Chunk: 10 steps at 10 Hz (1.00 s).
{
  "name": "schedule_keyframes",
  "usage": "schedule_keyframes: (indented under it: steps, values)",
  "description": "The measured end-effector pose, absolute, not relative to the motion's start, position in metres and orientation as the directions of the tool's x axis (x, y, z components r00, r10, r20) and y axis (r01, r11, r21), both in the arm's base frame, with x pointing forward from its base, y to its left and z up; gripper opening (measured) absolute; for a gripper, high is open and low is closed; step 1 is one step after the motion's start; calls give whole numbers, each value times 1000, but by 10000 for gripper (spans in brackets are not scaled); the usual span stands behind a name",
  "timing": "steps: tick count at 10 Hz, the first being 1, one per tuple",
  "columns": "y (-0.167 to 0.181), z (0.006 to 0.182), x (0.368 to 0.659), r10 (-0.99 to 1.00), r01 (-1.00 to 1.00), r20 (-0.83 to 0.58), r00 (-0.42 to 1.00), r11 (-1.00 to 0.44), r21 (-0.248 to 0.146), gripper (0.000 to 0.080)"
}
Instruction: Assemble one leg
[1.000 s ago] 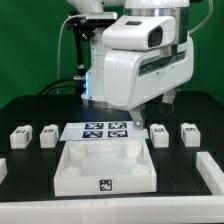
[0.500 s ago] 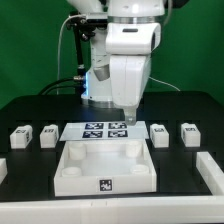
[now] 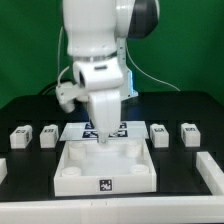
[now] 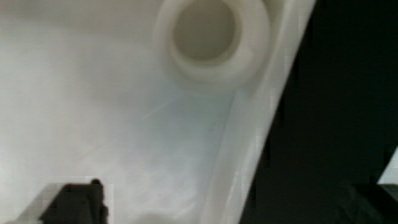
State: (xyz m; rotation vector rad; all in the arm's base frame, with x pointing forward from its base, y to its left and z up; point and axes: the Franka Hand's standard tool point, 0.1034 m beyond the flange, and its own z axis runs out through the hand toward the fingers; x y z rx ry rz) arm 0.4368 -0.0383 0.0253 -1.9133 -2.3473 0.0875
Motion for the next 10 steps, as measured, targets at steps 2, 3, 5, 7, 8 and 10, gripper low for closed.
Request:
schedule_keyframes:
  steps: [2, 3, 5, 7, 8, 10]
  values:
    - [-36, 11, 438, 987, 978, 55, -149, 155, -136, 650]
    - [-35, 9, 438, 990, 981, 53, -130, 136, -135, 650]
    - [-36, 9, 437, 991, 982, 52, -121, 127, -138, 650]
    - [-37, 9, 437, 991, 982, 52, -120, 127, -139, 375]
    - [-37, 8, 437, 991, 982, 52, -120, 126, -139, 231]
    - [-38, 9, 438, 992, 983, 50, -117, 123, -133, 98]
